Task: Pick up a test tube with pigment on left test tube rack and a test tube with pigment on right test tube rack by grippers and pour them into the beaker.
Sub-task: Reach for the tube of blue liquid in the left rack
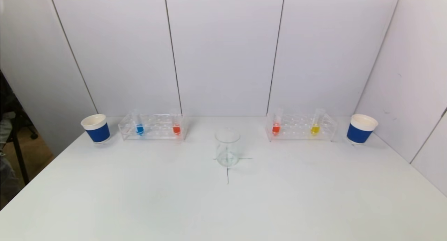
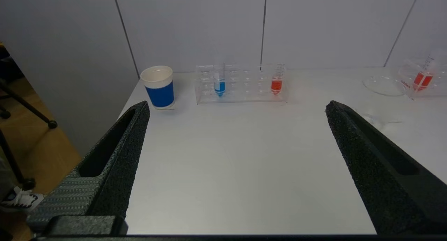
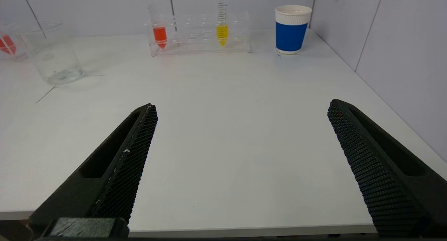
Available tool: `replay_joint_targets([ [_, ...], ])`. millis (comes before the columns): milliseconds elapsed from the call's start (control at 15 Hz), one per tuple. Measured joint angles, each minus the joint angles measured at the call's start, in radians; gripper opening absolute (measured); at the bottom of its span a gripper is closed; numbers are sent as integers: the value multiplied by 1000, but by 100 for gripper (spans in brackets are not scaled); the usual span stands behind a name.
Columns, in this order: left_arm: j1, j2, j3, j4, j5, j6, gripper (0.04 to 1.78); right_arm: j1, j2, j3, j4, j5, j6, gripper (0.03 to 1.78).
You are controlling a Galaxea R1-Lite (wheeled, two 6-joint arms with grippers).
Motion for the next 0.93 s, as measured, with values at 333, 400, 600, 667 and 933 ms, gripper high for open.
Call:
replay_joint_targets([
  [333,0,406,-46,-363,8,-2,176,0,0,0,1,0,0,177],
  [400,0,485,-50,-432,8,-3,176,0,0,0,1,0,0,177],
  [600,3,717,-53,-646,2,-7,176,0,0,0,1,0,0,177],
  [667,5,792,-55,-720,0,-6,176,0,0,0,1,0,0,177],
  [933,8,1094,-94,-994,-9,-5,176,0,0,0,1,0,0,177],
])
